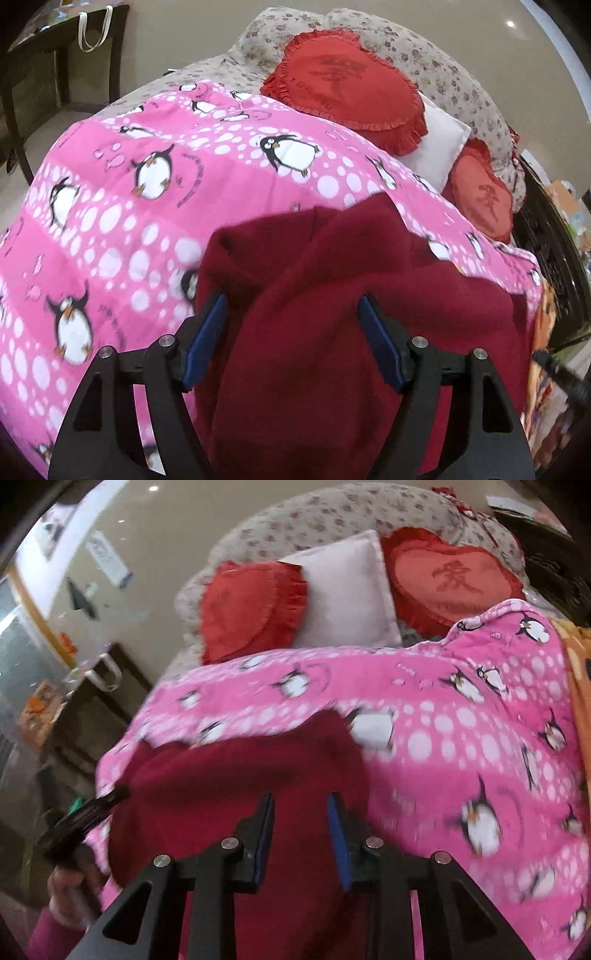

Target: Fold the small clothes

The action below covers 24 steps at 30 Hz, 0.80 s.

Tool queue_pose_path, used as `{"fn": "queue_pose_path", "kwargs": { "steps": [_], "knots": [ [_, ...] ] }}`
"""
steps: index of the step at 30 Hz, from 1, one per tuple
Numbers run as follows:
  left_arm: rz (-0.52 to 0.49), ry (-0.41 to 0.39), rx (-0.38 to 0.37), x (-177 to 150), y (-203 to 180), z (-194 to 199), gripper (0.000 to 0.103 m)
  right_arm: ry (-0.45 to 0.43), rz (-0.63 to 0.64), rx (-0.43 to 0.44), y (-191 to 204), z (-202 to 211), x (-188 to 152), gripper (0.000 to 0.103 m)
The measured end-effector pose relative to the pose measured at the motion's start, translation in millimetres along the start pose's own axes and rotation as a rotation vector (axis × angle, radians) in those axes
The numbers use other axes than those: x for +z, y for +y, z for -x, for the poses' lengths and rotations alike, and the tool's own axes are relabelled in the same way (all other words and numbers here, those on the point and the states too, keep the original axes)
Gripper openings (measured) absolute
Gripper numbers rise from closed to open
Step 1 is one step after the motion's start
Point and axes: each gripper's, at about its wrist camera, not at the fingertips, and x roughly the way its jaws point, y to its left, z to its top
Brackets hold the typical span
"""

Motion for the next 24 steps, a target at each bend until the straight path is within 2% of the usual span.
{"fn": "queue_pose_path", "kwargs": {
  "steps": [3, 5, 8, 10, 11, 13, 15, 17, 20, 24],
  "knots": [
    [-0.001, -0.002, -0.030, -18, 2, 18, 0.073, 0.039, 0.070, 0.006, 12, 2, -34, 0.030],
    [-0.020, 0.003, -0.028, -30, 2, 24, 0.073, 0.136, 0.170, -0.095, 15, -23, -56, 0.028],
    [-0.046, 0.027, -0.015, -47, 5, 30, 0.073, 0.125, 0.211, -0.140, 32, -15, -51, 0.027],
    [-0.047, 0.037, -0.014, -57, 10, 31, 0.073, 0.071, 0.202, -0.109, 48, 3, -36, 0.029],
    [-0.049, 0.049, -0.008, -63, 12, 29, 0.073, 0.022, 0.197, -0.063, 61, 12, -25, 0.031],
    [-0.040, 0.065, -0.001, -71, 16, 22, 0.073, -0.022, 0.208, 0.025, 91, 11, -4, 0.037],
    [-0.026, 0.046, 0.001, -75, 19, 20, 0.073, -0.032, 0.243, 0.114, 121, -6, 11, 0.046],
    [-0.020, 0.036, -0.004, -77, 19, 21, 0.073, -0.047, 0.292, 0.188, 155, -39, 31, 0.046],
    [-0.008, 0.041, -0.025, -77, 23, 21, 0.074, -0.017, 0.381, 0.157, 193, -95, 55, 0.046],
    [-0.006, 0.046, -0.054, -76, 32, 22, 0.075, 0.095, 0.437, 0.135, 222, -163, 67, 0.046]
  ]
}}
